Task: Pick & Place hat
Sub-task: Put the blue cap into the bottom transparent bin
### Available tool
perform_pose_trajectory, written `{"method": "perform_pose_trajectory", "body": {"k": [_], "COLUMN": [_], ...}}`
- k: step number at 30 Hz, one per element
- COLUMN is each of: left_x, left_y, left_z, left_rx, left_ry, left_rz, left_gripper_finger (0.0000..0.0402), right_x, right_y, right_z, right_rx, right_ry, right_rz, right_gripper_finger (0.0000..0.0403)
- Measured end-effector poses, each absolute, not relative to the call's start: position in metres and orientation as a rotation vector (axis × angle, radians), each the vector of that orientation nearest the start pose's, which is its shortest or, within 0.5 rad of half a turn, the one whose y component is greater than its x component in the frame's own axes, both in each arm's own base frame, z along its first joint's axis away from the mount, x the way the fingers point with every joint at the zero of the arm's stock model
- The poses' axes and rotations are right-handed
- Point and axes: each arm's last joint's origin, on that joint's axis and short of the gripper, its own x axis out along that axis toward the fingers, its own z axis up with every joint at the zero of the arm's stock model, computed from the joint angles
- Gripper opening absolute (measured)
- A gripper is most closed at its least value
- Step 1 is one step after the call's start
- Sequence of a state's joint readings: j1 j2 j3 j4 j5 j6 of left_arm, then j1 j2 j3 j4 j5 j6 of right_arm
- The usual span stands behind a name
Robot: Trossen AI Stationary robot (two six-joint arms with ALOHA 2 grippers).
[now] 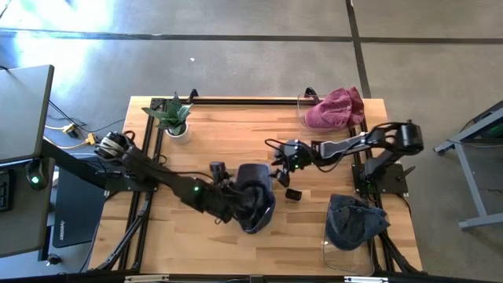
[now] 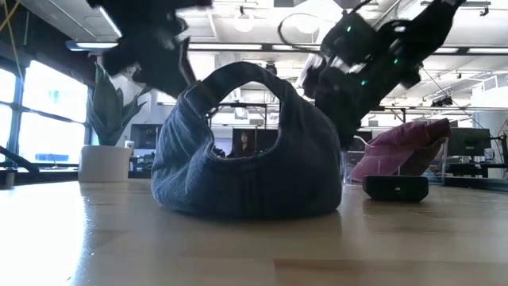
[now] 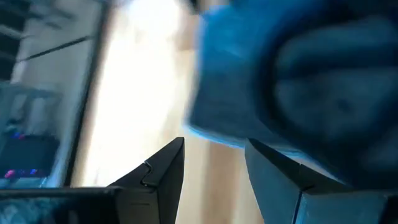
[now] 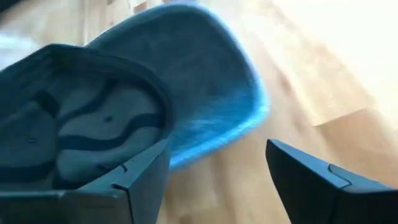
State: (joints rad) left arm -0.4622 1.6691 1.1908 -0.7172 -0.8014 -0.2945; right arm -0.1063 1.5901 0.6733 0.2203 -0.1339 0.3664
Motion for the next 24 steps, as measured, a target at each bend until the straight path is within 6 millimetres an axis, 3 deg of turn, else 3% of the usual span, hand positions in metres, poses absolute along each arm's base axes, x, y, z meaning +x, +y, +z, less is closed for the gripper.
{"method": "perform_pose_trajectory", "body": {"k": [4, 7, 10, 15, 18, 24], "left_x": [0.297, 0.293, 0.291, 0.291, 0.293, 0.29], "left_y": [-0.119, -0.117, -0.116, -0.115, -0.116, -0.129], "left_z": [0.229, 0.227, 0.23, 0.232, 0.232, 0.24], "left_rx": [0.37, 0.329, 0.299, 0.275, 0.267, 0.264], "left_ry": [0.839, 0.84, 0.809, 0.794, 0.769, 0.69], "left_rz": [0.581, 0.63, 0.673, 0.684, 0.691, 0.659], "left_gripper_finger": [0.0165, 0.0165, 0.0165, 0.0165, 0.0165, 0.0165], "right_x": [0.304, 0.309, 0.309, 0.31, 0.311, 0.303], "right_y": [-0.03, -0.03, -0.03, -0.031, -0.032, -0.035], "right_z": [0.134, 0.131, 0.127, 0.129, 0.139, 0.187], "right_rx": [0.509, 0.528, 0.529, 0.477, 0.4, 0.245], "right_ry": [0.665, 0.633, 0.649, 0.621, 0.556, 0.341], "right_rz": [-0.022, -0.004, -0.016, -0.028, -0.065, -0.25], "right_gripper_finger": [0.0258, 0.0233, 0.0186, 0.0072, 0.0016, 0.0033]}}
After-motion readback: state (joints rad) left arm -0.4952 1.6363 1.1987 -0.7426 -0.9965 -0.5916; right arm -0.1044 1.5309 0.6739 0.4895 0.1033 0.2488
